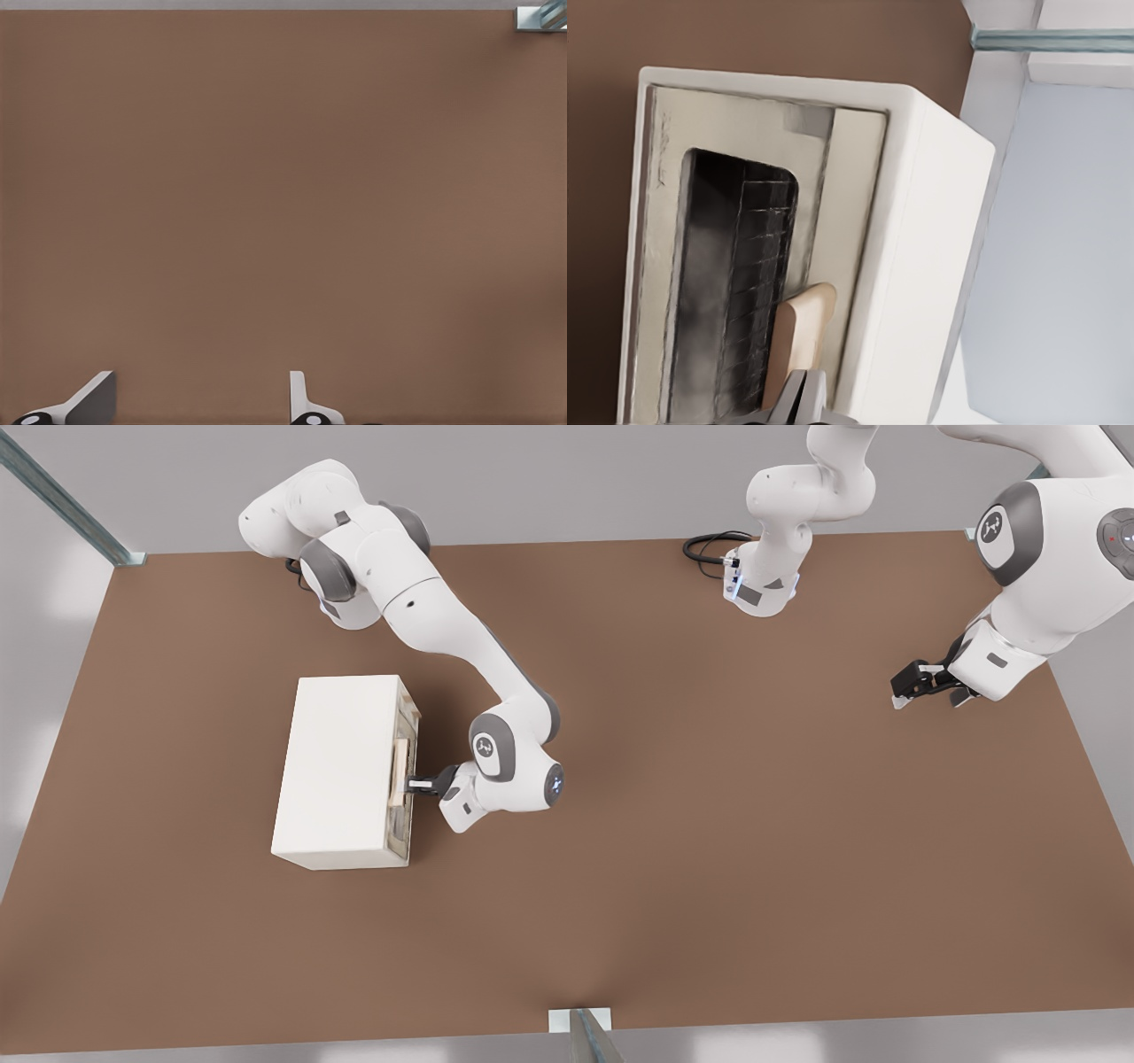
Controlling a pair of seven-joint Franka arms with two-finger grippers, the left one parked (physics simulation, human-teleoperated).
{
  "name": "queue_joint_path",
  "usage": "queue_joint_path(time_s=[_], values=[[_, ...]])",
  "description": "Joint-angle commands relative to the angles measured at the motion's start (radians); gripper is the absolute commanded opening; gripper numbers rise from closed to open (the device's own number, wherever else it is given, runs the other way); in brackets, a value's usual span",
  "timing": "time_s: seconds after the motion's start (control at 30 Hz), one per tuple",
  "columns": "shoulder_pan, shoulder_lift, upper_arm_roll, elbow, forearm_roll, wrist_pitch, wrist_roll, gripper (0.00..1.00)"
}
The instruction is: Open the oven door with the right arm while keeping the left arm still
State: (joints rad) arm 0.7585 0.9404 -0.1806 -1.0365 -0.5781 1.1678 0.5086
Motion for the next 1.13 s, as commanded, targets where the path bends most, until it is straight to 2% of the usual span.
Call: queue_joint_path(time_s=[0.0,0.17,0.23,0.27,0.3,0.33,0.37,0.4,0.43,0.47,0.5,0.53,0.57,1.1], values=[[0.005,-0.002,0.0,0.003,0.003,0.021,0.01,0.0],[0.013,-0.005,0.012,0.029,0.047,0.075,0.07,0.0],[0.016,-0.026,0.027,0.121,0.182,0.096,0.071,0.02],[0.008,-0.067,0.024,0.141,0.27,0.118,0.065,0.08],[-0.014,-0.126,0.023,0.144,0.368,0.133,0.057,0.17],[-0.068,-0.21,0.021,0.142,0.461,0.139,-0.031,0.38],[-0.151,-0.305,0.023,0.129,0.484,0.136,-0.13,0.88],[-0.254,-0.468,0.055,0.008,0.543,0.113,-0.228,1.0],[-0.381,-0.609,0.073,-0.144,0.615,0.09,-0.329,1.0],[-0.475,-0.672,0.075,-0.18,0.644,0.093,-0.478,1.0],[-0.568,-0.727,0.145,-0.188,0.643,0.104,-0.501,1.0],[-0.597,-0.74,0.167,-0.188,0.646,0.104,-0.504,1.0],[-0.607,-0.706,0.165,-0.171,0.647,0.093,-0.512,1.0],[-0.627,-0.709,0.15,-0.135,0.636,0.07,-0.522,1.0]])
